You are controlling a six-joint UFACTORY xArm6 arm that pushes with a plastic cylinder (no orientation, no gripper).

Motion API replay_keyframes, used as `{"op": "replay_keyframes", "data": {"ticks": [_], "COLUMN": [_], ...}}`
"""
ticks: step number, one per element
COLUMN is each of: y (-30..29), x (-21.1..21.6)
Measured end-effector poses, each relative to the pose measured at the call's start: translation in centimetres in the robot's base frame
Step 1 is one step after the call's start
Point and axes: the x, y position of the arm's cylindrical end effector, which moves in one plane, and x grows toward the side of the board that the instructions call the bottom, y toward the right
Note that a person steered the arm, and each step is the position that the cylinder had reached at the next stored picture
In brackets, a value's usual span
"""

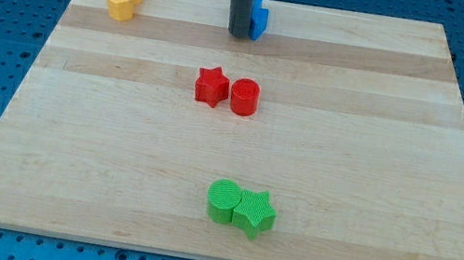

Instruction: Push the yellow blocks slightly to the right

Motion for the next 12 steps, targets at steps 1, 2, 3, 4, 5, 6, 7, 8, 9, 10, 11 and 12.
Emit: {"op": "replay_keyframes", "data": {"ticks": [1, 2, 3, 4, 5, 6, 7, 8, 9, 10, 11, 12], "y": [0.0, -1.1, -5.4, -11.7, -19.6, -25.7, -27.1, -26.9, -26.5, -24.7, -22.1, -18.4], "x": [0.0, 0.3, 2.5, 4.3, 5.0, 4.1, 2.9, -2.0, -6.5, -8.3, -7.9, -6.5]}}
